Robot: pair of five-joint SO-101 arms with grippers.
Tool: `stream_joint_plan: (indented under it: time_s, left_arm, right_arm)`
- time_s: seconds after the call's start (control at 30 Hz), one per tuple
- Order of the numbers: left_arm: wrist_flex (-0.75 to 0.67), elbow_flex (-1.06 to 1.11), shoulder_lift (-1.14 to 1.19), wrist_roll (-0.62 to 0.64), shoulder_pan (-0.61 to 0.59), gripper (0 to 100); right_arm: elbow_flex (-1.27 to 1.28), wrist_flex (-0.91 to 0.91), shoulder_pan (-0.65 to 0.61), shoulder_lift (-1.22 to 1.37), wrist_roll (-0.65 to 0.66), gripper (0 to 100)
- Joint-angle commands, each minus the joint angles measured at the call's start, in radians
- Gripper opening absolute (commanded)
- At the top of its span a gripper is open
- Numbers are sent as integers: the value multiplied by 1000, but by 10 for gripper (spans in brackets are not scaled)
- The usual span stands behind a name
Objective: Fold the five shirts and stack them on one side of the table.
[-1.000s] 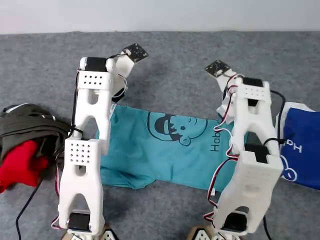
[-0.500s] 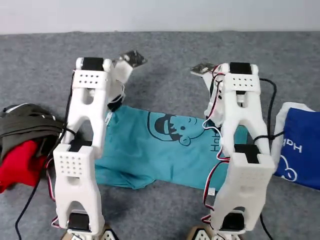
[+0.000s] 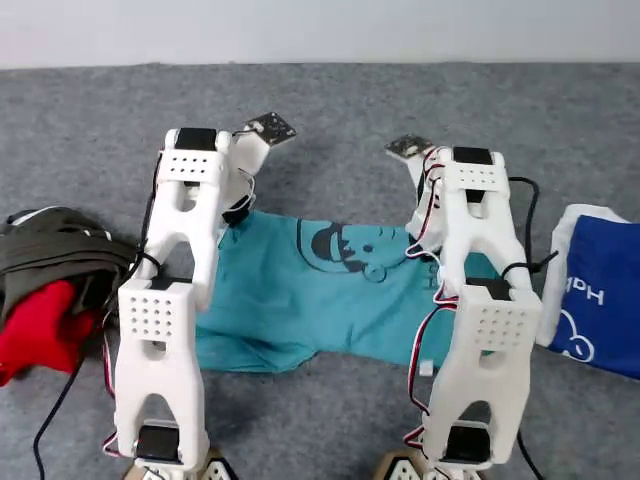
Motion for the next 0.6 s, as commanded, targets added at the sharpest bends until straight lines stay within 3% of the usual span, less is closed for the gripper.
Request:
stream_joint_plan:
  time_s: [0.0,0.2,0.57]
  left_arm:
    - [-9,-136,14,-3,6,15]
    - [152,-334,57,-3,43,15]
    - [155,-346,-18,2,80,15]
  right_arm:
    - [-49,-85,24,-15,-9,23]
    - [-49,-8,-7,-111,-11,23]
    - [-44,226,47,-246,-12,23]
